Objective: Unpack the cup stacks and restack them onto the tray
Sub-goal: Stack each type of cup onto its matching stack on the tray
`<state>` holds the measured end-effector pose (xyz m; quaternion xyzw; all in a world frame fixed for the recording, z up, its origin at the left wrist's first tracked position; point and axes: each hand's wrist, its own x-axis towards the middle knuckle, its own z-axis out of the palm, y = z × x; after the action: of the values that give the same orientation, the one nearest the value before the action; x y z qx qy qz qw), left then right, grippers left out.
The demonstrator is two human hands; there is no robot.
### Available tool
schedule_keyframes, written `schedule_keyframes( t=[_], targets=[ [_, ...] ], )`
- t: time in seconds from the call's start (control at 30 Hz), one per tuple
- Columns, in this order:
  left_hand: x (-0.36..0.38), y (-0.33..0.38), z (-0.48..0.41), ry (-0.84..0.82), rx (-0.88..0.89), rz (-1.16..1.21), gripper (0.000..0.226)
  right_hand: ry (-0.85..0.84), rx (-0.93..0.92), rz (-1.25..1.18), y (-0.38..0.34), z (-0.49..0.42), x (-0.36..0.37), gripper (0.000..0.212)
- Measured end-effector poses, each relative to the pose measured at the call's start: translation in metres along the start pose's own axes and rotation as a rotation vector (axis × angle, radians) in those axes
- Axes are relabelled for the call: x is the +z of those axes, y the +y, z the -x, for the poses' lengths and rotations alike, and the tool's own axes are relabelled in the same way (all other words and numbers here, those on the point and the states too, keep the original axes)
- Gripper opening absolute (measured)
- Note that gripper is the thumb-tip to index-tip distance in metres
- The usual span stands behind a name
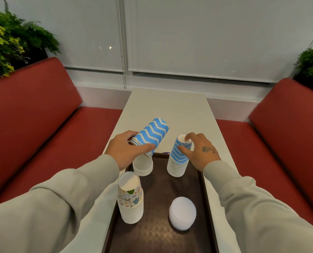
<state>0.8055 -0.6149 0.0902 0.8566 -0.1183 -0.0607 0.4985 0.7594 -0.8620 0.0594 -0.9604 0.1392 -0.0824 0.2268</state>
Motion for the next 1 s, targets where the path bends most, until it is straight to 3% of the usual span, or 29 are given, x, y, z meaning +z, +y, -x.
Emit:
schedule_keyframes(
  t=[0.2,0.33,0.5,0.67,0.83,1.0],
  targets=[
    [0.001,0.004,0.000,-0.026,0.041,0.015,0.046,0.120,0.017,-0.310,-0.019,0.000,-0.020,0.043],
    [0.006,0.010,0.003,-0.056,0.075,0.039,0.049,-0.110,0.075,-0.672,-0.047,0.002,-0.037,0.049],
    [0.008,0.017,0.005,-0.120,0.098,0.032,0.060,-0.135,0.065,-0.738,-0.055,0.005,-0.035,0.048],
    [0.006,0.010,0.005,-0.160,0.043,0.035,0.094,-0.110,0.113,-0.809,-0.051,0.005,-0.032,0.046],
    [0.004,0.011,0.006,-0.157,0.041,0.079,0.094,-0.058,0.120,-0.866,-0.049,0.002,-0.032,0.044],
    [0.003,0.012,0.003,-0.114,0.049,0.069,0.070,0.119,0.137,-0.963,-0.042,-0.011,-0.044,0.034]
  ],
)
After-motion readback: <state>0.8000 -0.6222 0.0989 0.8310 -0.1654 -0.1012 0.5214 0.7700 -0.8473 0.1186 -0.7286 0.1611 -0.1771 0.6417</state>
